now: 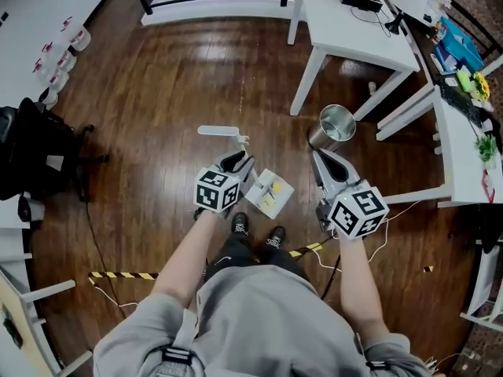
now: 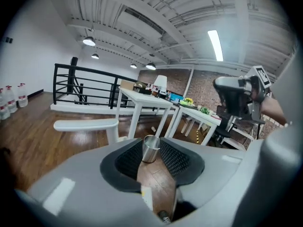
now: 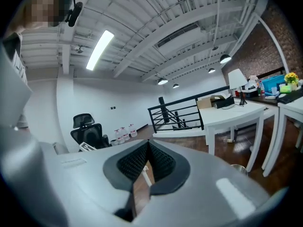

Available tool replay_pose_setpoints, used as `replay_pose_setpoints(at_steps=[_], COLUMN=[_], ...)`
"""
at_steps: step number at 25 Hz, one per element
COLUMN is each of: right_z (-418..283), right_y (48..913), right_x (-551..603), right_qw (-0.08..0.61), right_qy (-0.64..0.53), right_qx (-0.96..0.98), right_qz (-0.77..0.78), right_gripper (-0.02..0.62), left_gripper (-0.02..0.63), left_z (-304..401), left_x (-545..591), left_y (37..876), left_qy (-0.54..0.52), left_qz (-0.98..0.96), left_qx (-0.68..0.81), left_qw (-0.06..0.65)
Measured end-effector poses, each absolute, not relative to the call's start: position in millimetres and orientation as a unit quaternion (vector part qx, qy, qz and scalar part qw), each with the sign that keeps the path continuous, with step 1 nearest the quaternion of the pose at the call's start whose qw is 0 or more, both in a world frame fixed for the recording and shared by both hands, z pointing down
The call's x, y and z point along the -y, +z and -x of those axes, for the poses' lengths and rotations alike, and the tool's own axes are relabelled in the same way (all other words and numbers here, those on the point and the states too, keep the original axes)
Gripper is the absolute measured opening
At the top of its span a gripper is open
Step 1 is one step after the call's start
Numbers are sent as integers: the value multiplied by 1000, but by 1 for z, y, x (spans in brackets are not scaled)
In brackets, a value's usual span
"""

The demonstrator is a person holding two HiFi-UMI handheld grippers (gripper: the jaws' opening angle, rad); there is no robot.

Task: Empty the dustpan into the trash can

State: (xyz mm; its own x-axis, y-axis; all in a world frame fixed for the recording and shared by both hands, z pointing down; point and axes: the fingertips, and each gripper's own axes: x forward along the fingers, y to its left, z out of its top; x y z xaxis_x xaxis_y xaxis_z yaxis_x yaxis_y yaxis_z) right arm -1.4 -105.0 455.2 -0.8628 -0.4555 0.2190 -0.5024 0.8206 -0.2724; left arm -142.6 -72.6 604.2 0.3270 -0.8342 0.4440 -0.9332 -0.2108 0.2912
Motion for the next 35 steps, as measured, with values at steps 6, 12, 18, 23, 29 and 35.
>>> replay_pose_setpoints(at_steps=[6, 12, 18, 23, 29, 35], right_z=[13, -2, -16, -23, -29, -32], right_y=[461, 461, 467, 464, 456, 437], right_x=[117, 138, 144, 148, 159, 168], right_qw=[96, 105, 112, 110, 99, 79], right_qy=[166, 173, 184, 185, 184, 167], right_qx=[943, 927, 909, 899, 889, 884], right_qz=[-272, -315, -357, -382, -407, -429], right_gripper=[-2, -2, -2, -2, -2, -2], left_gripper=[239, 311, 209, 206, 207, 207], left_z=[193, 194, 182, 175, 159, 158], left_x=[98, 137, 163, 169, 196, 241], left_y=[662, 676, 671, 665, 614, 537], left_qy=[112, 100, 119, 129, 113, 95], left_qz=[-738, -759, -792, -799, -819, -826], left_qx=[603, 583, 558, 541, 530, 531], left_qw=[283, 270, 219, 229, 191, 164])
